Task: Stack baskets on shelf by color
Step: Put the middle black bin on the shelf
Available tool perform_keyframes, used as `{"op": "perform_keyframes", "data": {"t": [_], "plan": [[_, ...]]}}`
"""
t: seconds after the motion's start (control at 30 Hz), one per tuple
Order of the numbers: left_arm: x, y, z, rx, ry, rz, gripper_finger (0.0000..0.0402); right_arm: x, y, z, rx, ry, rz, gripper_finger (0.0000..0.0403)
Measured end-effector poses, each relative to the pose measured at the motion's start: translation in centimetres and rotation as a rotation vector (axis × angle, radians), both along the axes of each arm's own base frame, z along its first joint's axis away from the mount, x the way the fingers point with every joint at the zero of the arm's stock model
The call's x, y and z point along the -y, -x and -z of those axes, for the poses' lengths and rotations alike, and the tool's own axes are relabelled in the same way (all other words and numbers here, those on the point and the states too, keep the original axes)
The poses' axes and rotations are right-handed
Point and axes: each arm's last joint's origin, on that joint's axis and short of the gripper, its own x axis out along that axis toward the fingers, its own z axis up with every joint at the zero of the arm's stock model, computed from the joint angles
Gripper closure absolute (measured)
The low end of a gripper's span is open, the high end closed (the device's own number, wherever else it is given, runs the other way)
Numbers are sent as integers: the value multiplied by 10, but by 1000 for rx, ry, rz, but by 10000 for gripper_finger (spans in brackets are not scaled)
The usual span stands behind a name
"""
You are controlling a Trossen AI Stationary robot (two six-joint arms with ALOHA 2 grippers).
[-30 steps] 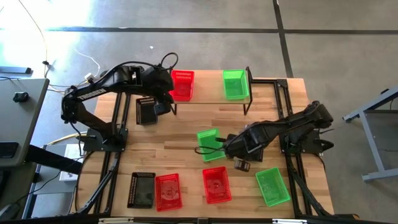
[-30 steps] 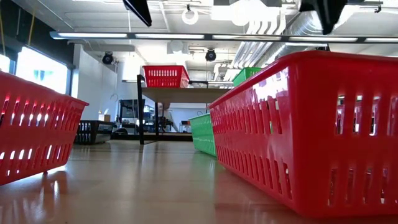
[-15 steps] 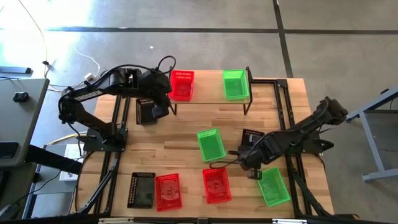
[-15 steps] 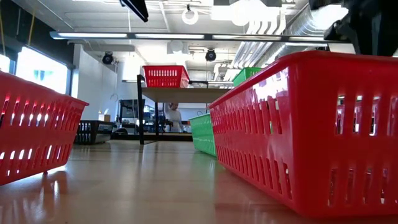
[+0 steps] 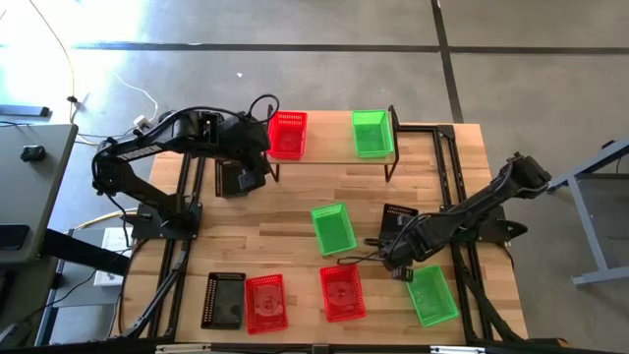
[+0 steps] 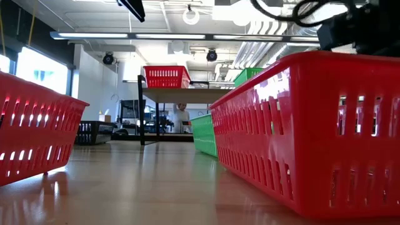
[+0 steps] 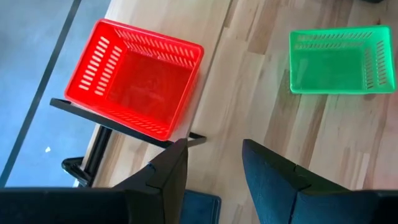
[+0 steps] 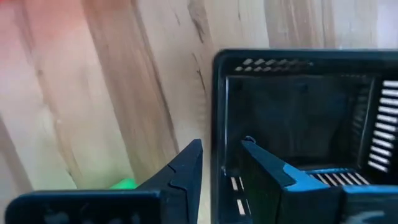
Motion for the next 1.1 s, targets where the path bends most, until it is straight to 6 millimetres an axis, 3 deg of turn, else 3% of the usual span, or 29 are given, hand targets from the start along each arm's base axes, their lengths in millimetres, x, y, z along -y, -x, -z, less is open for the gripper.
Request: {"op": "perform_keyframes", "data": {"t": [0.63, 0.87, 1.1], "plan": [[0, 0, 0, -1, -4, 0, 259, 5, 10, 27, -10, -19, 126, 313], [0, 0, 0, -12, -15, 24, 259, 5, 7, 26, -14, -73, 129, 391], [0, 0, 0, -36, -37, 72, 259, 1, 2, 20, -15, -157, 153, 400]]}}
